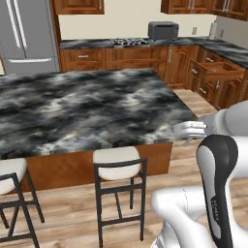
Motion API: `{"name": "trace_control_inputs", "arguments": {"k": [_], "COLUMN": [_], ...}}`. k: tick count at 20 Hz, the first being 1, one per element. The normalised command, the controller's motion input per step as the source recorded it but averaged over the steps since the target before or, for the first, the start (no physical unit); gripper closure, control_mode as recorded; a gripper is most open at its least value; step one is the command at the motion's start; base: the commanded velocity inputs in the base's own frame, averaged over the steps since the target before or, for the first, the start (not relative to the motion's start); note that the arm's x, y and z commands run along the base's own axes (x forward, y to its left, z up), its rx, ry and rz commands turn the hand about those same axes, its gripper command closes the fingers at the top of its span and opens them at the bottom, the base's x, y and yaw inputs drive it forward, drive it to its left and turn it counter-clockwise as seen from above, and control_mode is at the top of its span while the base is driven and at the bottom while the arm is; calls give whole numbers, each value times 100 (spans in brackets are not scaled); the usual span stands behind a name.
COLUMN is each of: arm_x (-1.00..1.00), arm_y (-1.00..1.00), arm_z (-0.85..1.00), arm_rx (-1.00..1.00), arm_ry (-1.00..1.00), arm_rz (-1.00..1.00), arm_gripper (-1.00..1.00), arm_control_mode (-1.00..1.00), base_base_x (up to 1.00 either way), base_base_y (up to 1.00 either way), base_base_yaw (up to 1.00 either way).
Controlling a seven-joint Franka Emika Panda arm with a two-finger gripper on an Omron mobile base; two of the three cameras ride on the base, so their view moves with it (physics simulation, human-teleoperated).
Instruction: Pick up the metallic utensils from the counter and place them in the open drawer. Make sure not to pick up any wooden utensils.
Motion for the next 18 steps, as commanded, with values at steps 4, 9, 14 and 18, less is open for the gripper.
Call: {"name": "trace_control_inputs", "arguments": {"k": [4, 9, 14, 18], "arm_x": [0, 0, 0, 0], "arm_y": [0, 0, 0, 0], "arm_z": [0, 0, 0, 0], "arm_rx": [0, 0, 0, 0], "arm_ry": [0, 0, 0, 0], "arm_rz": [0, 0, 0, 0], "arm_gripper": [100, 100, 100, 100], "arm_control_mode": [100, 100, 100, 100], "base_base_x": [-15, -14, -6, 0], "base_base_y": [-100, -100, -100, -100], "base_base_yaw": [6, 5, 5, 5]}}
